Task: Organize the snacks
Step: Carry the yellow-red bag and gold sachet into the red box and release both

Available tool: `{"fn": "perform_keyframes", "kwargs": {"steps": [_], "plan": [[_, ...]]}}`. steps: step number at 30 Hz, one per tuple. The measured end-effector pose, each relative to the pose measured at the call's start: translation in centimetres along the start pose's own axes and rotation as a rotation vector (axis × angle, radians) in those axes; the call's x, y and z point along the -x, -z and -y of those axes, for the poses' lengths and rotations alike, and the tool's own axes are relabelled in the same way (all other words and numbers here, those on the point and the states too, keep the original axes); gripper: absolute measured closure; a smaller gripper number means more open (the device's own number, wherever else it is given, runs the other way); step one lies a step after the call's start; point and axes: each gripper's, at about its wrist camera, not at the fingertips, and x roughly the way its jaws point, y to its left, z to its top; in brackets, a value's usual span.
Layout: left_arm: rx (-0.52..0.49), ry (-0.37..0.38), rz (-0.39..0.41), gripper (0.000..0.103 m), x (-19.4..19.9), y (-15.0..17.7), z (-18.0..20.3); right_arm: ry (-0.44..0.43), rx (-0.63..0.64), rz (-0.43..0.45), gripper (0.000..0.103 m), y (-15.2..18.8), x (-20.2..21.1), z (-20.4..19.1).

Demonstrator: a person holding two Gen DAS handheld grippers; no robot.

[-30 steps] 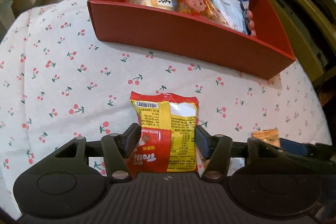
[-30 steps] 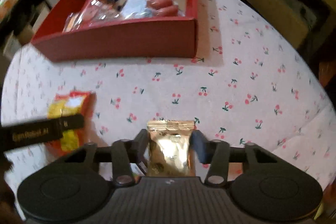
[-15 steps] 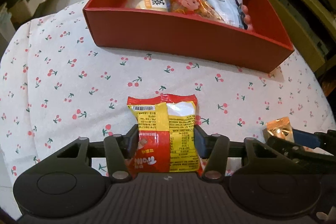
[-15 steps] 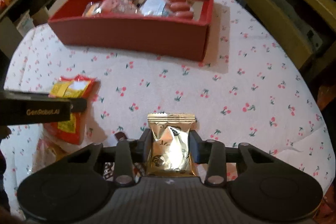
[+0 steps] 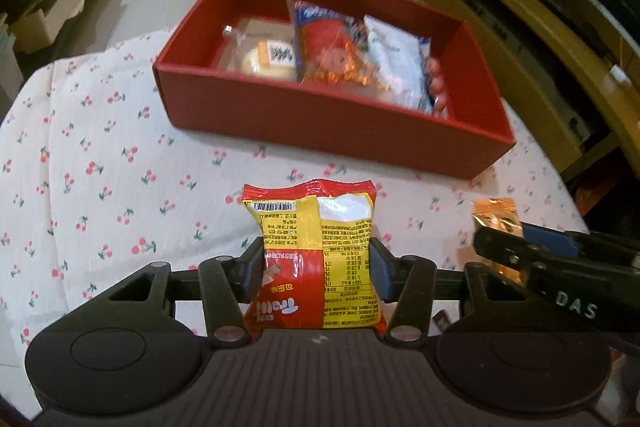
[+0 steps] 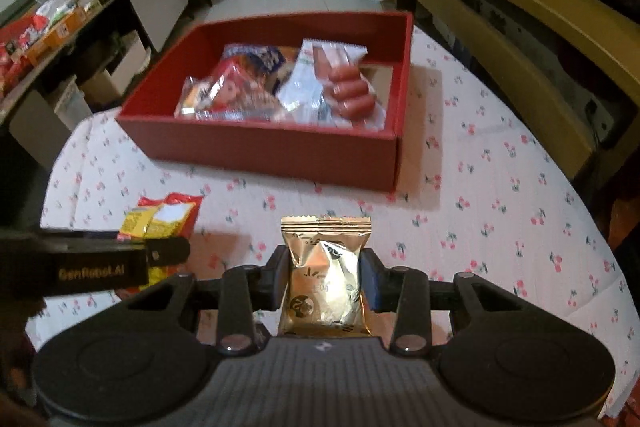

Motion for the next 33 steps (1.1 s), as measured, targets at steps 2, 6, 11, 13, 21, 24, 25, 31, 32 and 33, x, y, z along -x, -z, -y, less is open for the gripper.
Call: {"fn": "perform_keyframes", "kwargs": {"steps": [2, 6, 11, 13, 21, 24, 25, 31, 32, 33], "plan": [[0.008, 0.012, 0.017, 0.043, 0.4, -0.6, 0.1, -0.013, -0.002, 0.015, 0.037, -0.7, 0.1, -0.2], [0.022, 0.021, 0.042, 0.043, 0.7, -1.8, 0.1, -0.025, -0.008, 0.041, 0.038, -2.1, 0.0, -0.3], [0.047, 0.027, 0.061, 0.043, 0.5, -3.6, 0.1, -0.046, -0.016, 0.071, 0.038, -4.1, -0.3, -0.6], [0.044, 0.028, 0.071, 0.043, 0.5, -4.3, 0.3, -0.054, -0.014, 0.082, 0.038, -5.0, -0.6, -0.7], [0.055, 0.022, 0.088, 0.043, -0.9, -6.7, 0.7, -0.062, -0.023, 0.115, 0.038, -7.9, -1.6, -0.4], [0.043, 0.006, 0.11, 0.043, -0.9, -7.6, 1.0, -0.067, -0.04, 0.125, 0.038, -8.8, -2.0, -0.1], [0.04, 0.004, 0.115, 0.044, -1.0, -7.9, 1.1, -0.069, -0.044, 0.129, 0.038, -9.1, -2.0, 0.0], [0.039, 0.002, 0.124, 0.044, -1.9, -9.4, 1.3, -0.06, -0.056, 0.143, 0.038, -10.4, -2.8, 0.4], [0.037, -0.002, 0.125, 0.044, -2.1, -9.6, 1.3, -0.058, -0.058, 0.141, 0.038, -10.5, -3.0, 0.5], [0.038, -0.005, 0.125, 0.044, -2.3, -9.8, 1.3, -0.056, -0.059, 0.141, 0.038, -10.7, -3.3, 0.5]]}}
